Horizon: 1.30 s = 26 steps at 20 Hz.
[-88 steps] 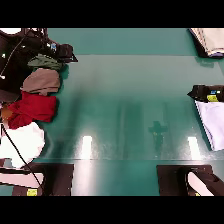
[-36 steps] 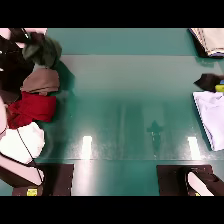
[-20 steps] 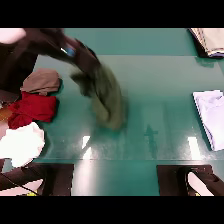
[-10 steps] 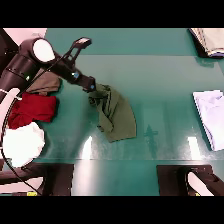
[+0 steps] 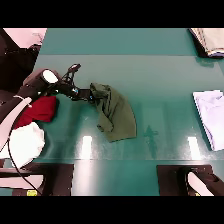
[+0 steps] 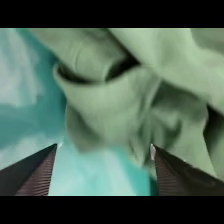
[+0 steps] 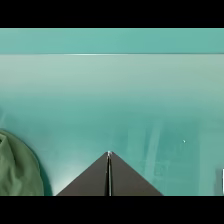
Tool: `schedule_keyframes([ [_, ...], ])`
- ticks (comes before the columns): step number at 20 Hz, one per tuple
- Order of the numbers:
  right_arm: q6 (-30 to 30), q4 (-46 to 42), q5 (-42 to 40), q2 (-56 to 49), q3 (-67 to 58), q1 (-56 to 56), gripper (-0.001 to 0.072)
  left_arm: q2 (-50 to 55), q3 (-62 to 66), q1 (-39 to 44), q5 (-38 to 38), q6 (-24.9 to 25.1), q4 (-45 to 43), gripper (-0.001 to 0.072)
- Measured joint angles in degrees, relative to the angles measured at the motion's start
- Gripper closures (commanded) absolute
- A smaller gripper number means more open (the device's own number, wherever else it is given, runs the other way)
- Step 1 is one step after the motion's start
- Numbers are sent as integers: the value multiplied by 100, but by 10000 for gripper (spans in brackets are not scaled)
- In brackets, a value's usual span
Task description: Fold the shirts.
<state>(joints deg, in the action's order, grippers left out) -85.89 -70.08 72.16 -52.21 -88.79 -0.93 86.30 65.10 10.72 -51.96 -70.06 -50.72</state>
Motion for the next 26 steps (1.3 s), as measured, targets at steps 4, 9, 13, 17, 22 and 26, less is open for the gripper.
schedule_keyframes([
  [4,0,2,79,-7,0,0,693,208,-68,-22,483,317,669,680],
  [9,-9,498,688,-122,667,0,168,0,2,-83,376,417,660,680],
  [13,-13,1572,466,-166,2667,-308,143,-525,197,-105,92,442,98,680],
  [17,203,2424,-828,-199,4802,-1290,166,-831,264,-107,-149,446,-175,680],
  [22,485,3047,-2031,-811,5737,-2474,248,-929,289,-111,-389,444,-264,680],
  [26,734,3191,-2393,-1585,5425,-2951,657,-946,293,-111,-581,439,-284,680],
])
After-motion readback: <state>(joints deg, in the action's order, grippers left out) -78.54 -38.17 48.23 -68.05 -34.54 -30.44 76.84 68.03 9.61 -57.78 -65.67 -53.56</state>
